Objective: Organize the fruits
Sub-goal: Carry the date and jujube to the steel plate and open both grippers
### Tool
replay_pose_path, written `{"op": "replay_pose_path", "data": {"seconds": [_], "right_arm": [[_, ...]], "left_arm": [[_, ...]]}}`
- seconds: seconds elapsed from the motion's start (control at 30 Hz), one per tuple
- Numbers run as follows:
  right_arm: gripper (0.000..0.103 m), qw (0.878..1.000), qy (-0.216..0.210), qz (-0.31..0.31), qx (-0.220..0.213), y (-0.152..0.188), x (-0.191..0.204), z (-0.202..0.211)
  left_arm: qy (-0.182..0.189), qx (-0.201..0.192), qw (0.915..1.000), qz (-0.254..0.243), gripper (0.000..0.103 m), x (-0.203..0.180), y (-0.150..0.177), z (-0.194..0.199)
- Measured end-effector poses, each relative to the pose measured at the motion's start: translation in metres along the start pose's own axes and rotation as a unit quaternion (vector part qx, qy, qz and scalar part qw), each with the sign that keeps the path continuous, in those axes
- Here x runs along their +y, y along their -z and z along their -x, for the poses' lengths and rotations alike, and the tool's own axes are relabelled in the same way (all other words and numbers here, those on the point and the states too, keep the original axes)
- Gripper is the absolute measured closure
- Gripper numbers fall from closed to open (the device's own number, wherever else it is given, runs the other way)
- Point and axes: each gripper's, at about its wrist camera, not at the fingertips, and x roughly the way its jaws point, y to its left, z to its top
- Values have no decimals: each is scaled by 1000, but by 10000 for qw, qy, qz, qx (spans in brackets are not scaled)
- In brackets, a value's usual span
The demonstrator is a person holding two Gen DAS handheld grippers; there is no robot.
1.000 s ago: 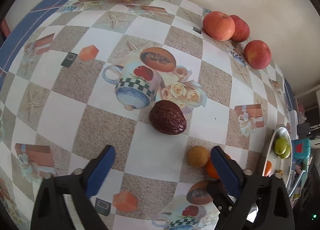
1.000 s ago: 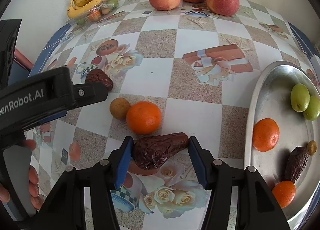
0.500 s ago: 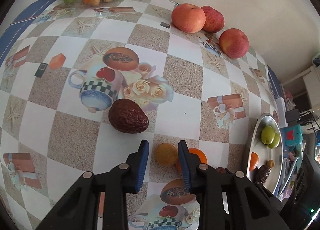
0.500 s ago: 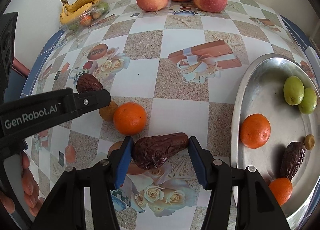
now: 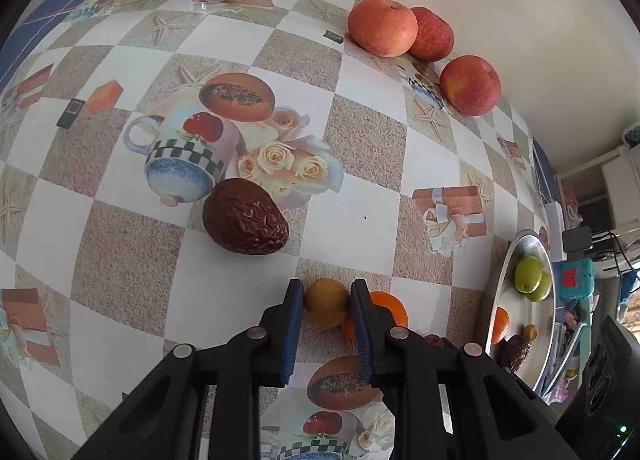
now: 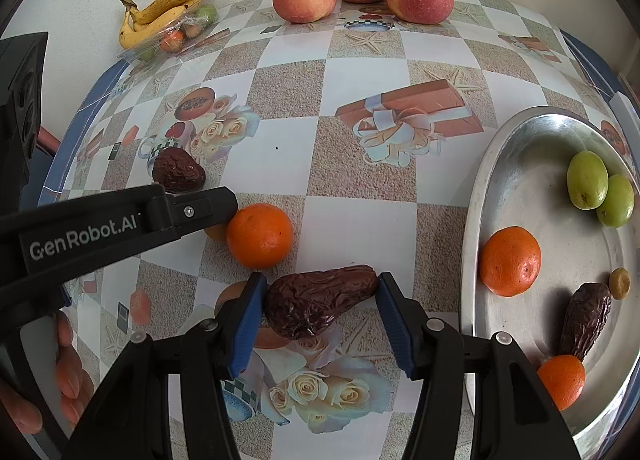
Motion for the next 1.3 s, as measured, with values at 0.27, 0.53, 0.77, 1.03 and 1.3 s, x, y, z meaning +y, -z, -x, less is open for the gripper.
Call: {"op": "replay_pose_path", "data": {"seconds": [0.27, 0.53, 0.77, 1.03, 1.3], "right_arm": [[45, 10000, -4, -58, 20, 1, 2, 0], [45, 9995, 8, -289, -103, -3, -9, 12], [45, 9982, 103, -379, -453, -8, -19, 40], [45, 9952, 365, -651, -636, -9, -42, 57], [45, 9893, 518, -1185, -673, -3, -80, 66]], "left_arm": [[-4, -62, 9997, 215, 78, 7, -3, 6], [109, -427, 9986, 280, 78, 10, -11, 33], [264, -620, 9977, 68, 78, -6, -13, 50], [380, -569, 9971, -321, 78, -33, -5, 49], [483, -422, 9940, -891, 78, -72, 11, 41]]}}
